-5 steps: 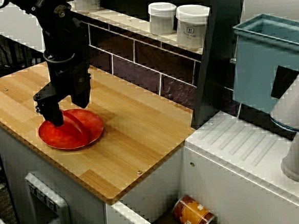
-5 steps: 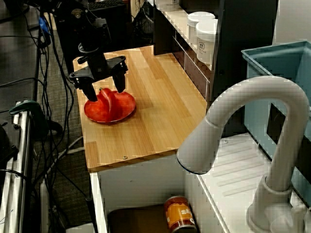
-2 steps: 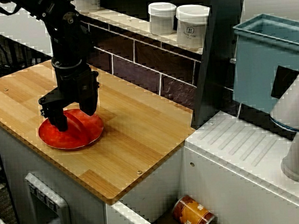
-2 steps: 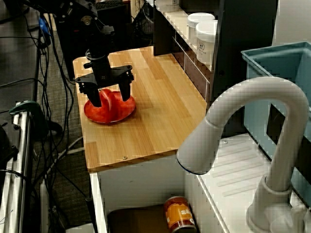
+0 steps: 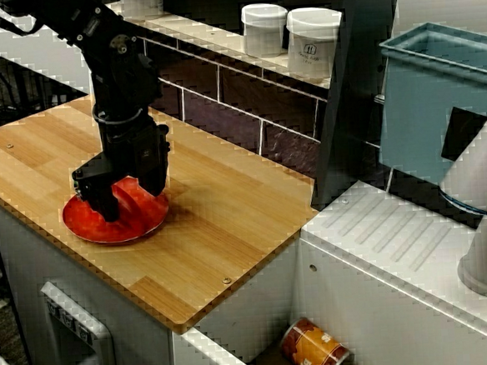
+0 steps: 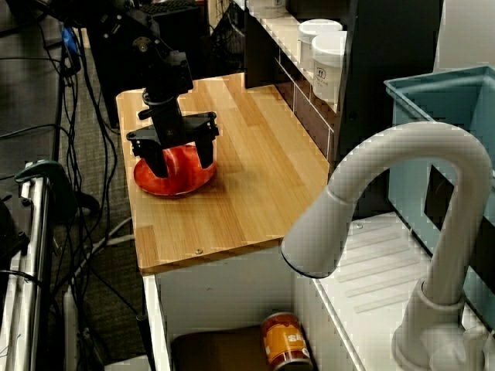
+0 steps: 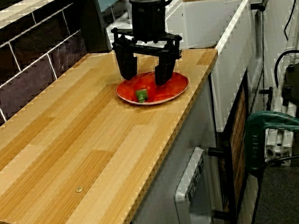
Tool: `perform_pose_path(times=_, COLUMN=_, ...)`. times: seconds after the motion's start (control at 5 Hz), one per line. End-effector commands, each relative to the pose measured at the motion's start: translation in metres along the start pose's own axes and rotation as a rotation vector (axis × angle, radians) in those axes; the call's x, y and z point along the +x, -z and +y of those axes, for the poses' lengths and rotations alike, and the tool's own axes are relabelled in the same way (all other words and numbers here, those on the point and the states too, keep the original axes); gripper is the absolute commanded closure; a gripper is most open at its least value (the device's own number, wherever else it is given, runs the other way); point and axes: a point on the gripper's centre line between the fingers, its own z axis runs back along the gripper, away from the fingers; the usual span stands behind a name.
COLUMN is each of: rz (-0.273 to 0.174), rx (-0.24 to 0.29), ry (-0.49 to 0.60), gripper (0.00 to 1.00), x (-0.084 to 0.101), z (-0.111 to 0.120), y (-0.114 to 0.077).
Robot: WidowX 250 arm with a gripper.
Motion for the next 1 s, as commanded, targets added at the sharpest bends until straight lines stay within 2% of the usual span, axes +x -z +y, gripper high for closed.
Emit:
perform_pose_path(times=0.0, rz=0.0, rx=-0.023, ry=-0.033, gripper=0.0, x=-0.015, z=-0.004, y=0.002)
perform_pose_path(times=0.2, rz=-0.003, rx=-0.007, ry=-0.083, gripper=0.0, x=-0.016, z=-0.004, y=0.002)
perform_pose_path(times=0.4, rz=0.014, rx=0.009, ry=-0.085, gripper=1.0, x=-0.018, z=-0.003, y=-0.001)
perform_pose_path(times=0.6, rz=0.064, rx=-0.029, ry=-0.11, gripper=1.0, x=-0.023, z=0.003, y=-0.011)
perform_pose_path(times=0.8, rz=0.042, rx=-0.053, ry=-0.142, gripper=1.0, x=-0.042, z=0.006, y=-0.027)
